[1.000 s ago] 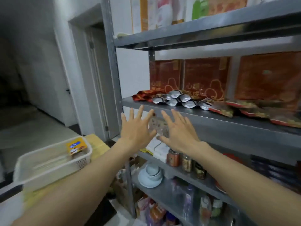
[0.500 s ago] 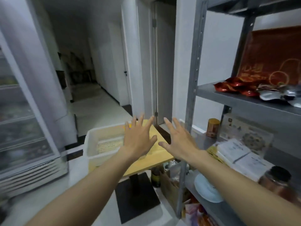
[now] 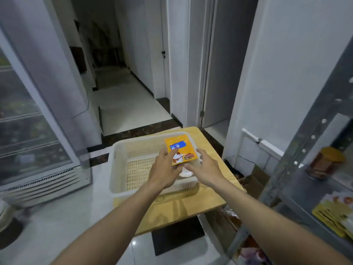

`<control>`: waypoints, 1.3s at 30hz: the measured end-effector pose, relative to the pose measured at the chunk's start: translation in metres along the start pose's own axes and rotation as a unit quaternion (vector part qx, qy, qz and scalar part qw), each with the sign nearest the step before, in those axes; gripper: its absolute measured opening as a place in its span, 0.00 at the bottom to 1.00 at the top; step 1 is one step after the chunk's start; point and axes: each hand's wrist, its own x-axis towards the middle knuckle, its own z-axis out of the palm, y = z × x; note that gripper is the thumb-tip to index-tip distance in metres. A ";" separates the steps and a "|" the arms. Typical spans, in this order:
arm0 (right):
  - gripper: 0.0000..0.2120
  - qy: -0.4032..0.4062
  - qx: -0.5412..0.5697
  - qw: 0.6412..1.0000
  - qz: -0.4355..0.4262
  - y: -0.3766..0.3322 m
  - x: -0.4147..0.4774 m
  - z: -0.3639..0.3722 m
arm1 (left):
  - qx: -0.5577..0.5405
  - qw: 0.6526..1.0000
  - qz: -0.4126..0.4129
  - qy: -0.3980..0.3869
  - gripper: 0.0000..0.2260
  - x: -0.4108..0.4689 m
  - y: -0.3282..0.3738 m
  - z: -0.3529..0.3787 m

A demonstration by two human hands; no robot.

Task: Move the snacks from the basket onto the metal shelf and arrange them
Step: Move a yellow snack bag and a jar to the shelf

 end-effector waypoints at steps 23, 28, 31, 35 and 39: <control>0.09 0.129 0.390 0.879 0.242 0.073 0.208 0.107 | -0.429 0.856 -0.288 -0.019 0.18 0.182 -0.109 0.101; 0.12 0.113 0.383 0.892 0.214 0.067 0.207 0.102 | -0.509 0.814 -0.268 -0.078 0.24 0.193 -0.113 0.093; 0.10 0.096 0.406 0.889 0.188 0.062 0.209 0.096 | -0.524 0.813 -0.238 -0.091 0.24 0.196 -0.114 0.081; 0.15 0.059 0.453 0.875 0.159 0.057 0.215 0.086 | -0.511 0.832 -0.180 -0.120 0.24 0.204 -0.108 0.064; 0.17 0.067 0.437 0.885 0.146 0.052 0.223 0.077 | -0.490 0.848 -0.139 -0.145 0.24 0.212 -0.100 0.059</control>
